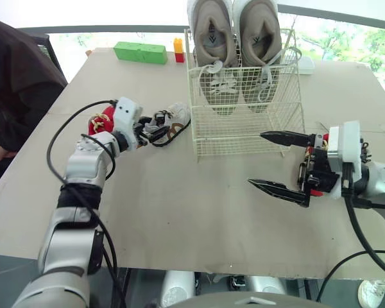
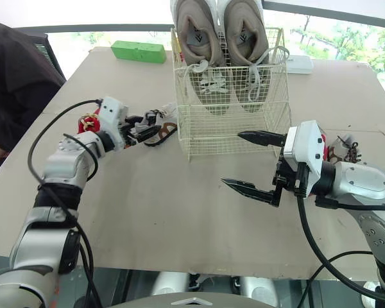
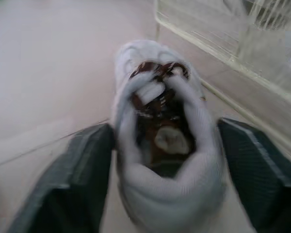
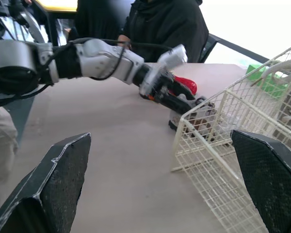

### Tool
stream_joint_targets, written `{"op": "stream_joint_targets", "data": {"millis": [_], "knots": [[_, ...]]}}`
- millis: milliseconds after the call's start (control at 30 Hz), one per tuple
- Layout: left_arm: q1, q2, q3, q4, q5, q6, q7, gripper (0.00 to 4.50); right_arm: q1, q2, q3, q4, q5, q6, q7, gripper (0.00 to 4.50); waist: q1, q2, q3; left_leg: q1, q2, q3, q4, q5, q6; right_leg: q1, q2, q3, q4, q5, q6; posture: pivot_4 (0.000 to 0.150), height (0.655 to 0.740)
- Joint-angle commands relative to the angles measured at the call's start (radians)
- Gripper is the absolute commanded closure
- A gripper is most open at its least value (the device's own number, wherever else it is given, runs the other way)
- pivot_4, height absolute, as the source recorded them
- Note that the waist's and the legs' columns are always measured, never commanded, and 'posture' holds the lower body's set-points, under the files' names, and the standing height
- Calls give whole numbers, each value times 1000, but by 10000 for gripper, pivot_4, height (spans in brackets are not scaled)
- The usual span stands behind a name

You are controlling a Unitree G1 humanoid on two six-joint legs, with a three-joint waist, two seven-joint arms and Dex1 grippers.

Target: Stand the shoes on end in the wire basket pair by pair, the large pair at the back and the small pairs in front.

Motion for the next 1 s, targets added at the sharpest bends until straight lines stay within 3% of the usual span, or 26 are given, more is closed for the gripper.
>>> {"op": "stream_joint_targets", "data": {"millis": [33, 133, 167, 300, 400, 533, 667, 800, 1000], "knots": [[-21, -10, -32, 101, 54, -63, -65, 26308, 11, -8, -10, -33, -11, -22, -15, 0, 4, 0, 0, 0, 0, 0, 0, 0, 0, 0, 0, 0, 0, 0, 0, 1500, 7400], [14, -2, 15, 42, 18, -91, -100, 38660, 22, 5, -12, -35, -19, -45, -17, 0, 4, 0, 0, 0, 0, 0, 0, 0, 0, 0, 0, 0, 0, 0, 0, 1500, 7400], [29, -1, 33, 11, 1, -94, -107, 40248, 27, 6, -11, -33, -26, -54, -14, 0, 2, 0, 0, 0, 0, 0, 0, 0, 0, 0, -1, 0, 0, 0, 0, 1500, 7400], [87, -29, 235, -279, -139, -105, 25, 42112, -35, 24, 15, 11, -74, -98, -18, 0, -10, -1, 1, 0, 1, 0, 0, 0, 0, 0, -1, 0, 1, 0, 0, 1500, 7400], [126, -8, 390, -487, -112, -243, 185, 42229, -147, 47, 49, 69, -102, -128, -6, 0, -12, -12, 8, -1, 2, -2, 2, 0, 0, -2, -1, -2, 5, 0, 0, 1500, 7400], [172, 79, 473, -606, -53, -330, 228, 42229, -299, 71, 100, 175, -158, -187, 37, 0, -14, -8, 7, 2, 1, -1, 1, 0, -1, 0, -2, -2, 5, 0, 0, 1500, 7400], [176, 142, 410, -723, -84, -346, 136, 42229, -468, 76, 125, 289, -192, -195, 67, 0, 2, -7, 7, 2, 1, -1, 1, 0, -1, 0, -3, -3, 6, 0, 0, 1500, 7400], [251, 202, 292, -850, -132, -432, -101, 42229, -710, 59, 183, 466, -301, -192, 92, 0, 13, -6, 8, 2, -1, 1, 2, 0, 0, 0, -6, -5, 8, 0, -1, 1500, 7400], [157, 200, 150, -735, -70, -587, -245, 42229, -976, 81, 300, 617, -325, -30, 183, 0, 11, -5, 8, 1, -1, 2, 2, 0, 0, -3, -6, -6, 11, -1, -3, 1500, 7400]]}}
